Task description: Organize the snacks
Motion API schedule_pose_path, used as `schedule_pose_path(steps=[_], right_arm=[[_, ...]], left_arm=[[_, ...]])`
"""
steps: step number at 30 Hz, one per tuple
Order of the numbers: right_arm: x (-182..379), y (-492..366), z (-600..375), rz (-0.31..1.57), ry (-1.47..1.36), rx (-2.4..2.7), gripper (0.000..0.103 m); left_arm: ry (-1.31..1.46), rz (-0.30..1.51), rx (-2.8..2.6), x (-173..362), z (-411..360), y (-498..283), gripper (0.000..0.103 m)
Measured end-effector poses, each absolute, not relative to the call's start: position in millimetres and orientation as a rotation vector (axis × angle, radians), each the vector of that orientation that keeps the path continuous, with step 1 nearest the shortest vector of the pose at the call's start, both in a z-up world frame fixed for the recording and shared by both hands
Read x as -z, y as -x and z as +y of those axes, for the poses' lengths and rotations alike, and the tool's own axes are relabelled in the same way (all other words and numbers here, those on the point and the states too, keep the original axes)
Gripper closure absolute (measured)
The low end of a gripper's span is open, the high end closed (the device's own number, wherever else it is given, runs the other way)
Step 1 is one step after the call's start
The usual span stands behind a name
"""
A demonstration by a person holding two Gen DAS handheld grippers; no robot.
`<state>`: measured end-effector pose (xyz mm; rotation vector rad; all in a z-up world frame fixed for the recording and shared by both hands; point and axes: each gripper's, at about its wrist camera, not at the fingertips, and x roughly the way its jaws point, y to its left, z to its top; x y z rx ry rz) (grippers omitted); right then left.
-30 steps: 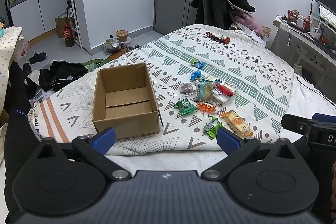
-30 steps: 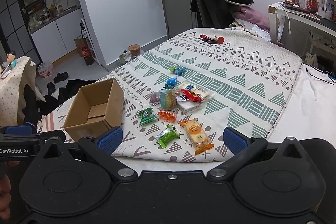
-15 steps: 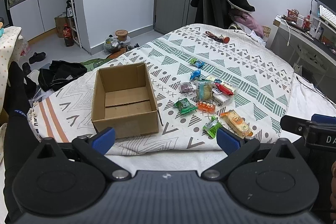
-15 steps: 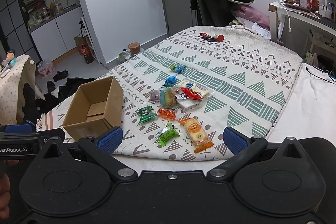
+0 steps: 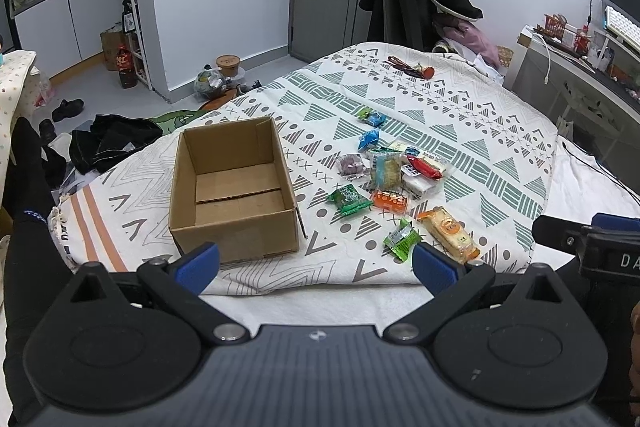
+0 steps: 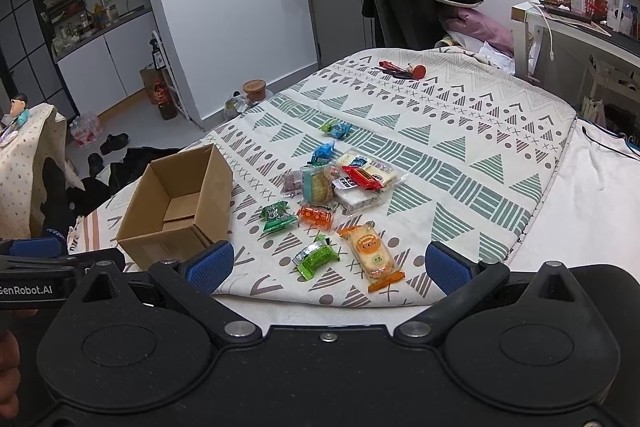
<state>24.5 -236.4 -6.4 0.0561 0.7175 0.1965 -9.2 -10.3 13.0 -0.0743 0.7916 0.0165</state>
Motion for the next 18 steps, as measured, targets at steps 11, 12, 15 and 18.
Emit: schedule_pose_path(steps=[11, 12, 15, 18], right_arm=[[14, -36, -243, 0.718, -0.046, -0.200, 0.000], [15, -38, -244, 0.721, -0.048, -0.198, 0.000], [19, -43, -249, 0.728, -0.055, -0.201, 0.000], [23, -49, -254, 0.735, -0.062, -0.197, 0.000]], left_arm=[[0.095, 0.782, -0.017, -8, -14, -5, 0.001], [0.096, 0.783, -0.018, -7, -14, -7, 0.001], [0.094, 0.789, -0.014, -3, -18, -13, 0.001], [0.099, 0.798, 0.000, 0, -23, -20, 0.001]])
